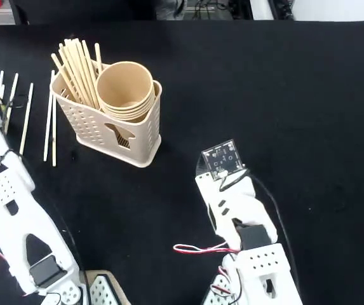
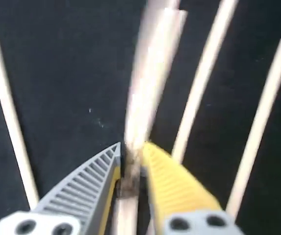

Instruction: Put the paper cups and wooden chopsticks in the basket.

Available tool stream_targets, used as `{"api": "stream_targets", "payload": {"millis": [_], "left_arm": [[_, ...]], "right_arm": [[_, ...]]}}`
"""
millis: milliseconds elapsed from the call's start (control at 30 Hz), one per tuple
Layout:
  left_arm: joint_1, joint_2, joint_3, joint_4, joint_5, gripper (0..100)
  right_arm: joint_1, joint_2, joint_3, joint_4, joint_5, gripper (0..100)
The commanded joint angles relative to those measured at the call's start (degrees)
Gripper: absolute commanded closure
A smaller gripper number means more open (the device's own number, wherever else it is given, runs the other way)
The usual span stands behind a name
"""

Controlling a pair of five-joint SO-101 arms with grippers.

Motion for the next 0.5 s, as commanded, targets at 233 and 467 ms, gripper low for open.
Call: {"api": "stream_targets", "payload": {"millis": [233, 467], "left_arm": [[-1.54, 1.67, -7.96, 14.15, -2.46, 97], [-3.56, -7.30, -6.90, 22.07, 2.46, 97]], "right_arm": [[0.35, -0.40, -0.04, -0.26, 0.44, 98.2], [0.35, -0.40, -0.04, -0.26, 0.44, 98.2]]}}
